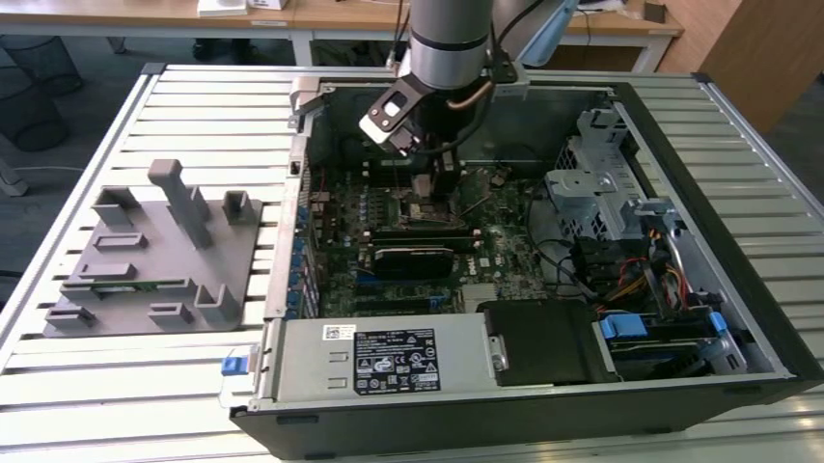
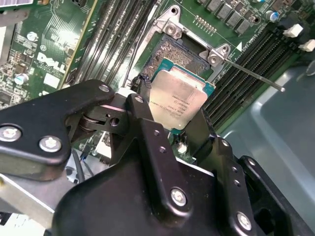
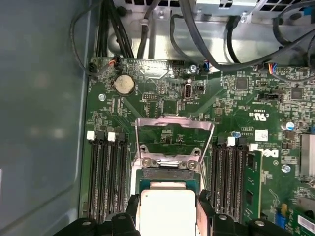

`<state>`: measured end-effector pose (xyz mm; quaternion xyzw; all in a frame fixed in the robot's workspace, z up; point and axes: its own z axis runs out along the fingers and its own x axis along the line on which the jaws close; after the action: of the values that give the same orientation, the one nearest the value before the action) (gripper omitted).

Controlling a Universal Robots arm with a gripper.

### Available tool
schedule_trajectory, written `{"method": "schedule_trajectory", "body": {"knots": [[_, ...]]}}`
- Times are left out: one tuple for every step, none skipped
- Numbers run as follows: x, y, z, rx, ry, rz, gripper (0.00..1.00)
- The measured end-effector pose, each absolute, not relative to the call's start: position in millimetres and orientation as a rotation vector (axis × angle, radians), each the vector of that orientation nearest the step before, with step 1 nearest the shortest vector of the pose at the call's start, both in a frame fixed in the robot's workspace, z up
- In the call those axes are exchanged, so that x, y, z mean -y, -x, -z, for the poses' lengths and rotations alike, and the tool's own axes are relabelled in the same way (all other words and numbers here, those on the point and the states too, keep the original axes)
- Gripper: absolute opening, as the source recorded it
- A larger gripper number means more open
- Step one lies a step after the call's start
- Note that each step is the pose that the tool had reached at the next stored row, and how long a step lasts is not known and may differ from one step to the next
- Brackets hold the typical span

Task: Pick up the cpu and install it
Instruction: 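Place the cpu into insertion slot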

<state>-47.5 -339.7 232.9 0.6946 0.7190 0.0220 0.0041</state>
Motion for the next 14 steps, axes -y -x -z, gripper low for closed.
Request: {"method": "schedule_trajectory", "body": {"knots": [[339.6,47.7,-231.4,-2.251,-2.179,-0.069,0.53],[339.7,47.8,-230.0,-2.248,-2.181,-0.069,0.53],[339.7,47.9,-228.6,-2.246,-2.184,-0.069,0.53],[339.7,47.9,-227.4,-2.244,-2.185,-0.069,0.53],[339.7,47.9,-226.3,-2.243,-2.186,-0.069,0.53],[339.7,48.0,-225.2,-2.243,-2.186,-0.069,0.53],[339.7,48.0,-224.2,-2.243,-2.187,-0.069,0.53],[339.7,48.0,-223.2,-2.243,-2.187,-0.069,0.53],[339.7,48.0,-222.4,-2.243,-2.187,-0.069,0.53],[339.7,48.0,-221.7,-2.243,-2.187,-0.069,0.53],[339.7,48.1,-221.0,-2.243,-2.187,-0.069,0.53],[339.7,48.1,-220.3,-2.242,-2.187,-0.069,0.53],[339.7,48.1,-219.7,-2.242,-2.188,-0.069,0.53],[339.6,48.1,-219.1,-2.241,-2.189,-0.069,0.53]]}}
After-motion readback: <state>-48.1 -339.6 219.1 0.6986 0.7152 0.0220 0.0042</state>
